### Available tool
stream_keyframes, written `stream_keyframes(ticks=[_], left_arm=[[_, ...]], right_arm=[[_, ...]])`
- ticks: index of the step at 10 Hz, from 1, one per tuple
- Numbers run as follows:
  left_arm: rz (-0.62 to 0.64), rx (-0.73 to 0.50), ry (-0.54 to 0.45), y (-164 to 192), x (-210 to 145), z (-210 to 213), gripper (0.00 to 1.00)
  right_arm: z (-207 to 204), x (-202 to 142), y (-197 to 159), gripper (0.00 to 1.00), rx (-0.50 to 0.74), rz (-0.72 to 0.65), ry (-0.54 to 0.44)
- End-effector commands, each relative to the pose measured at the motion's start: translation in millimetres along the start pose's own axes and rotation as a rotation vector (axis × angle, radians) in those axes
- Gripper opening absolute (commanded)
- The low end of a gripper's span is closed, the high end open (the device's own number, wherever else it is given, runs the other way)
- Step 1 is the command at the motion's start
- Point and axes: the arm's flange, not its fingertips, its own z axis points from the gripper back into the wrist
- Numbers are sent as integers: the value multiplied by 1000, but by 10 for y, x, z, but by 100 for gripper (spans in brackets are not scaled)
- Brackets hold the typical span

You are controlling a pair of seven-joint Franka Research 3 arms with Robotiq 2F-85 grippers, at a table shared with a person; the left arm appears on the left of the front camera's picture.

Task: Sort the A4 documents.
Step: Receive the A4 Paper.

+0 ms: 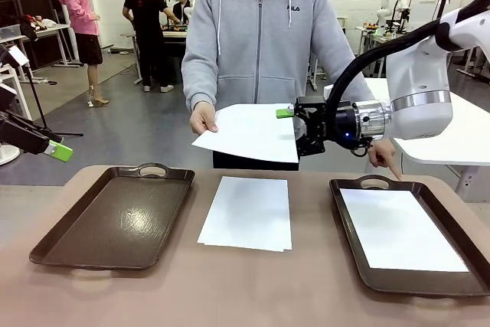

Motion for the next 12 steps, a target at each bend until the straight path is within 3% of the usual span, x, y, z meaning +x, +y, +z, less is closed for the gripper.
stream_keyframes(ticks=[1, 4, 12], left_arm=[[-18, -16, -15, 23, -16, -5, 100], [-18, -16, -15, 23, -16, -5, 100], [-18, -16, -15, 23, -16, -5, 100]], right_arm=[[-84, 98, -28, 100, 38, -43, -35], [-98, 89, -58, 97, 64, -42, -42], [-155, 65, -56, 24, 88, -70, -17]])
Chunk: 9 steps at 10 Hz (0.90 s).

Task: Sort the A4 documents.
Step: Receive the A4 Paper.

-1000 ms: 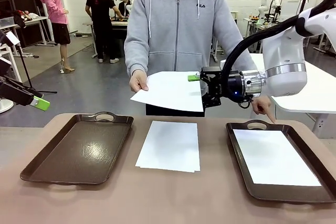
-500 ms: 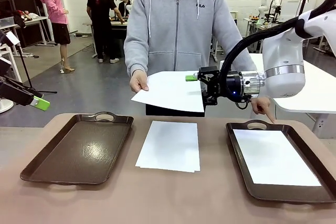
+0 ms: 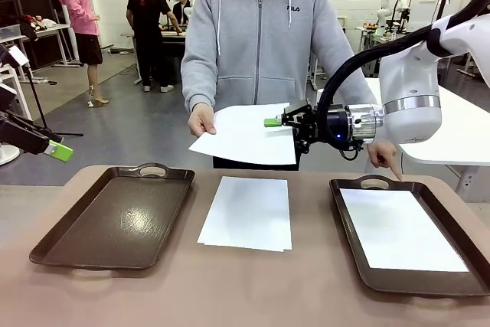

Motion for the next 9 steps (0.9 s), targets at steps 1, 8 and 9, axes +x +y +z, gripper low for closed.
stream_keyframes(ticks=[1, 8, 9], left_arm=[[-18, -16, -15, 23, -16, -5, 100], [-18, -16, -15, 23, -16, -5, 100], [-18, -16, -15, 23, -16, -5, 100]], right_arm=[[6, 73, -23, 14, 31, -37, -20], [36, 92, -44, 0, 59, -58, -6], [31, 83, -43, 0, 61, -61, 3]])
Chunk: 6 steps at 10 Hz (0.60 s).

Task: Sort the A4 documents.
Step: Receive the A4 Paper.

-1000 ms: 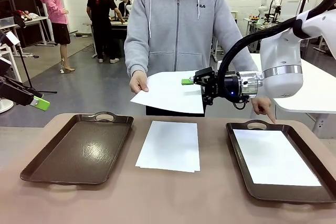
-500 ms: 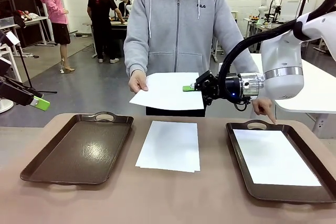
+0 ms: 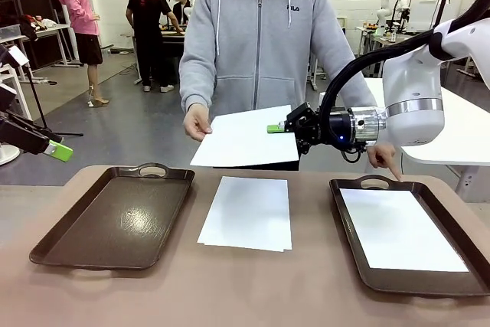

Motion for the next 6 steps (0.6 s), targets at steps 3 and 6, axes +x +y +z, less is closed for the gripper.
stream_keyframes(ticks=[3, 6], left_arm=[[-18, -16, -15, 23, -16, -5, 100], [-18, -16, -15, 23, -16, -5, 100]], right_arm=[[0, 0, 0, 0, 0, 0, 0], [0, 0, 0, 0, 0, 0, 0]])
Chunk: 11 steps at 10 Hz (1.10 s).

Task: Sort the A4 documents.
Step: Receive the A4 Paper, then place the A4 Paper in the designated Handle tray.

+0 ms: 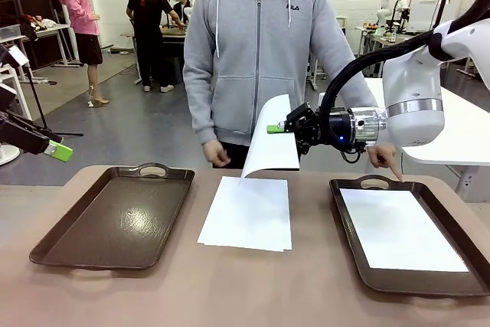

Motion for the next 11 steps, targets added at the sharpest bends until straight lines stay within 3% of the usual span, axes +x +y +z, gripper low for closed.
stream_keyframes(ticks=[1, 11], left_arm=[[-18, -16, -15, 23, -16, -5, 100], [-18, -16, -15, 23, -16, -5, 100]], right_arm=[[2, 5, 2, 0, -5, 1, -6], [2, 5, 2, 0, -5, 1, -6]])
